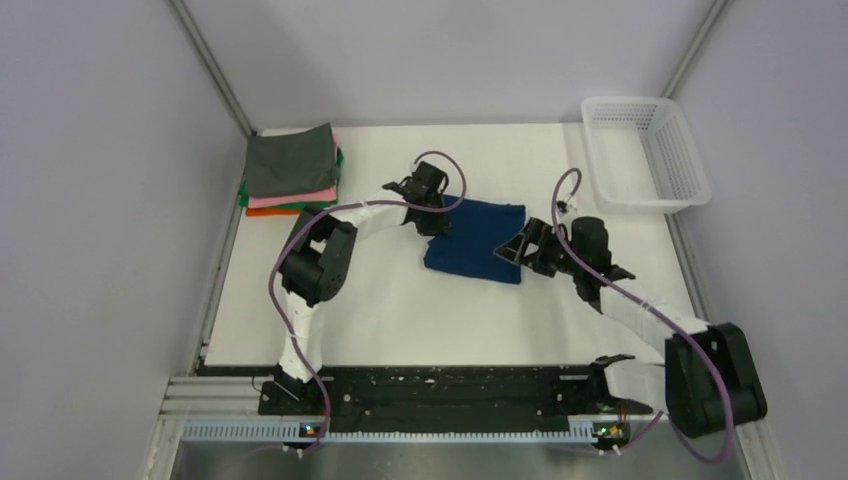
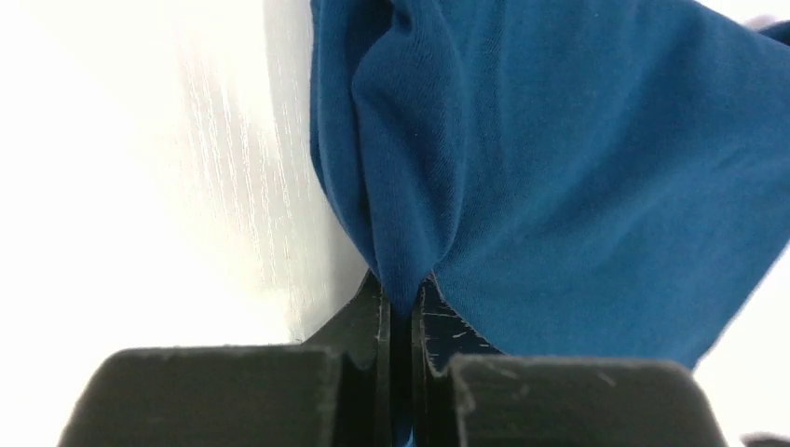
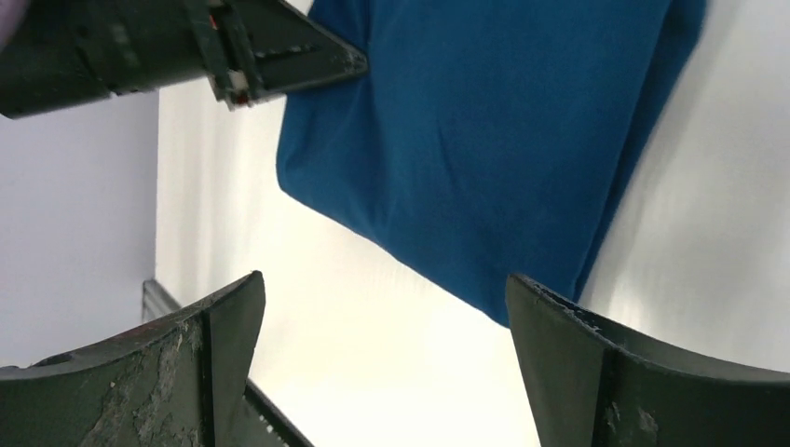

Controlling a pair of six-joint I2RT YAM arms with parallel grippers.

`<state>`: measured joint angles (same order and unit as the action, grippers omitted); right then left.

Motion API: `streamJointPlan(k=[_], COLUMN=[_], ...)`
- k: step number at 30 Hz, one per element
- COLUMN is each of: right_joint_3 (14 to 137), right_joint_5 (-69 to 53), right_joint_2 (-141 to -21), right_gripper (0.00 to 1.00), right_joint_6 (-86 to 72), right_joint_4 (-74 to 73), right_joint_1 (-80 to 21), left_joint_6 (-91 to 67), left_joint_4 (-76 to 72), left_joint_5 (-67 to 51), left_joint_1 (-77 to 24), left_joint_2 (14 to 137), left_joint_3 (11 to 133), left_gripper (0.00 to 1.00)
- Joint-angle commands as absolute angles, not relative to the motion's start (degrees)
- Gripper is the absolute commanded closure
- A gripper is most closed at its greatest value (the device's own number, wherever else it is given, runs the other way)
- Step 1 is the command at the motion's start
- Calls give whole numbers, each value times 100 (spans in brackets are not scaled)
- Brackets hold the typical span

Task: Fold and stack the t-shirts
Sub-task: Put the neatly folded tshirt into the corner of the board with the left arm

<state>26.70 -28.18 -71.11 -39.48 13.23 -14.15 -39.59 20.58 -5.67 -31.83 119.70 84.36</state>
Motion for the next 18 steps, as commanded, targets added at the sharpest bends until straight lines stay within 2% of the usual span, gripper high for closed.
streamJointPlan(k=[1,8,11,18], right_joint_3=[2937,3110,3128,3266], right_joint_5=[-1314,923,1159,1242], right_joint_2=[-5803,-4419,-4252,-4246], right_gripper=[1,1,1,1], right_joint_6=[-3391,-3032,-3022,-2973], right_joint_4=[-241,-1849,-2002,-2104], right_joint_1=[-1437,-1433,-1433,-1428], left_joint_6=[-3777,-3045,-2553,-636], left_joint_4=[3552,4492,4549,3795], left_joint_5=[1021,3417,4361,5253], left_joint_1=[-3497,-3540,-3499,-3162], left_joint_2=[12567,12208,12082,12072], left_joint_3=[8852,9712,10164,10653], left_gripper=[100,100,100,100])
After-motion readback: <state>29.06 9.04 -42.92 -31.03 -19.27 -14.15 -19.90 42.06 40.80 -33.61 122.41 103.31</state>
